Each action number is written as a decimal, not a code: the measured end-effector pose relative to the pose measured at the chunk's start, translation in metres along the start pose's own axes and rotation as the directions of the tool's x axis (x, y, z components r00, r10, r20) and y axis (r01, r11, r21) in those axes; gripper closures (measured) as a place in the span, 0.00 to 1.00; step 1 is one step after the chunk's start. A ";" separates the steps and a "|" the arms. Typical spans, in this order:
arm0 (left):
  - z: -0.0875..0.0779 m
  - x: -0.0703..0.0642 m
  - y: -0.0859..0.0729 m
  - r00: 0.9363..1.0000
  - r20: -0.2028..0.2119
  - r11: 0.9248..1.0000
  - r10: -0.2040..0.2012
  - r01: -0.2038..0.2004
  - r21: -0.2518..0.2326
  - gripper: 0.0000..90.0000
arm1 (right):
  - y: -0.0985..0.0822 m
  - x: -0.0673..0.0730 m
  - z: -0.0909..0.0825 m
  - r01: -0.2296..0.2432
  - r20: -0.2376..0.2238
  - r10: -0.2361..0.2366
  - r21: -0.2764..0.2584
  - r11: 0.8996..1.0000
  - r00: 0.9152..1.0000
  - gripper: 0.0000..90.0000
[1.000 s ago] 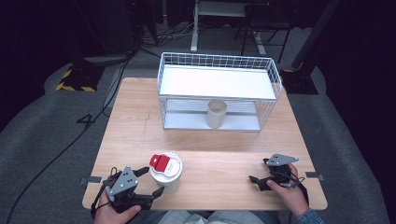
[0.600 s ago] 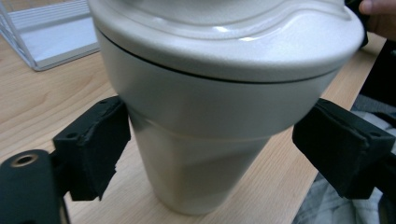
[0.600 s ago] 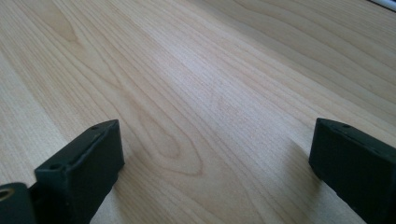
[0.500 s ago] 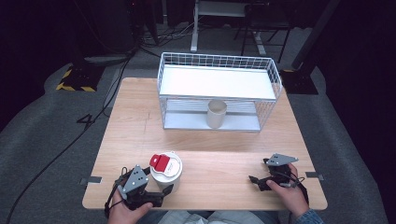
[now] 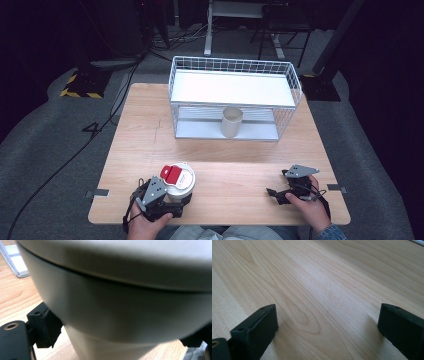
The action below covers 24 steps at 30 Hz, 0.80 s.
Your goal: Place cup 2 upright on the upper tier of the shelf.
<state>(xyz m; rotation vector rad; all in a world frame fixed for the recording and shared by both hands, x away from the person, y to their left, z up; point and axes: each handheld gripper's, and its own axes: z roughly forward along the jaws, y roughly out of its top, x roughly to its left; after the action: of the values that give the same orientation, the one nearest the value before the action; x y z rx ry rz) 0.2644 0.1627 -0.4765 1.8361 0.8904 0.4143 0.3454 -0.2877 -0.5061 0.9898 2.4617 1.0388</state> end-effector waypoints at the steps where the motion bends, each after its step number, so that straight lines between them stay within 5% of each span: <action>1: 0.001 -0.001 0.000 1.000 -0.004 1.000 0.000 0.000 -0.002 0.12 | 0.000 0.000 0.000 0.000 0.000 0.000 0.000 1.000 1.000 0.03; 24: 0.002 -0.003 -0.002 1.000 -0.031 1.000 0.004 -0.004 -0.017 0.14 | 0.000 0.000 0.000 0.000 0.000 0.000 0.000 1.000 1.000 0.03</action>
<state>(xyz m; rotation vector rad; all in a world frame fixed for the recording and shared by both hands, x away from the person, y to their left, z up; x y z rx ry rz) 0.2630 0.1592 -0.4788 1.8207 0.9015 0.4522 0.3454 -0.2877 -0.5061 0.9894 2.4619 1.0386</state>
